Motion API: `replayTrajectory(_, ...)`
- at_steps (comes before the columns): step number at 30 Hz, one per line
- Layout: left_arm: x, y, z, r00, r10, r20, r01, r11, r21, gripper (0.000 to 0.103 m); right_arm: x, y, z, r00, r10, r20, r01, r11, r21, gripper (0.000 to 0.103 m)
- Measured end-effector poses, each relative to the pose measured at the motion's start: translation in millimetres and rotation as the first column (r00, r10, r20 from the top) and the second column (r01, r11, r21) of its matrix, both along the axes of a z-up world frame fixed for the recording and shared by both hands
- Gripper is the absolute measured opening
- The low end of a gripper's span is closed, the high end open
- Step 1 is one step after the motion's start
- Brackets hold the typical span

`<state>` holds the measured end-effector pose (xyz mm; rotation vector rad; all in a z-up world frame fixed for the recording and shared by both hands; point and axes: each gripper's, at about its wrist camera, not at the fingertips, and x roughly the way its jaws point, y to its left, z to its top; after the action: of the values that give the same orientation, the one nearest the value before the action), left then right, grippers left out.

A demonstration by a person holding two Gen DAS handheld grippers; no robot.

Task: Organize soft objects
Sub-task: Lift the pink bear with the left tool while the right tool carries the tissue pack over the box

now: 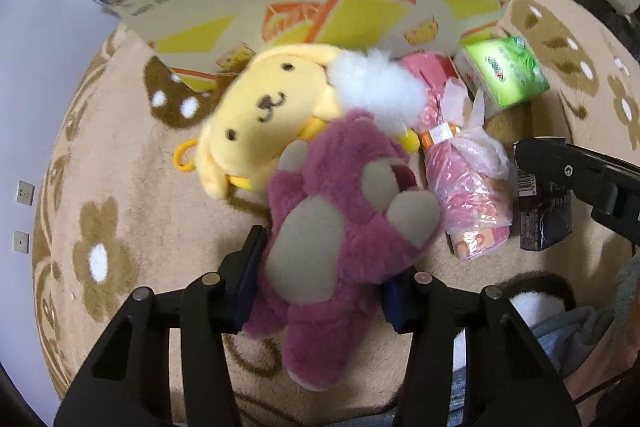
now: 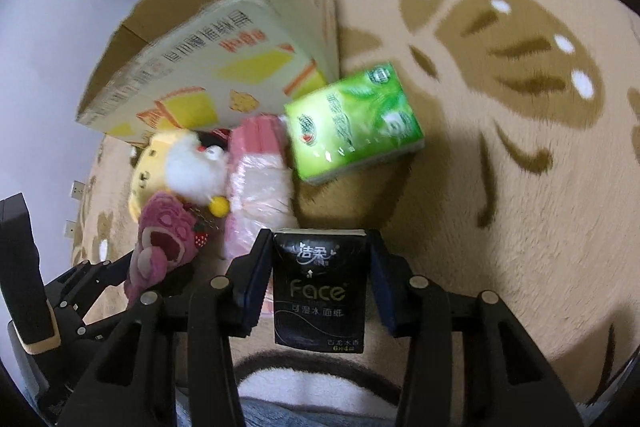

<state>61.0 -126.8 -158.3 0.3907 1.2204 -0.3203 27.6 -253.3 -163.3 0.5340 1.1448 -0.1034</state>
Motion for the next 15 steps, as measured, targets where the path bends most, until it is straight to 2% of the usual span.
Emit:
replayTrajectory(7, -6, 18, 36, 0.991, 0.076, 0.109, -0.070, 0.996, -0.053, 0.049, -8, 4, 29, 0.992, 0.002, 0.124, 0.005, 0.999, -0.054, 0.048)
replayTrajectory(10, -12, 34, 53, 0.979, 0.109, 0.171, -0.094, 0.992, -0.089, 0.049, -14, 9, 49, 0.978, 0.020, 0.207, -0.003, 0.997, -0.081, 0.048)
replayTrajectory(15, -33, 48, 92, 0.944, 0.160, 0.288, -0.112, 0.978, -0.176, 0.049, -34, 13, 84, 0.932, 0.071, 0.354, -0.018, 0.988, -0.152, 0.048)
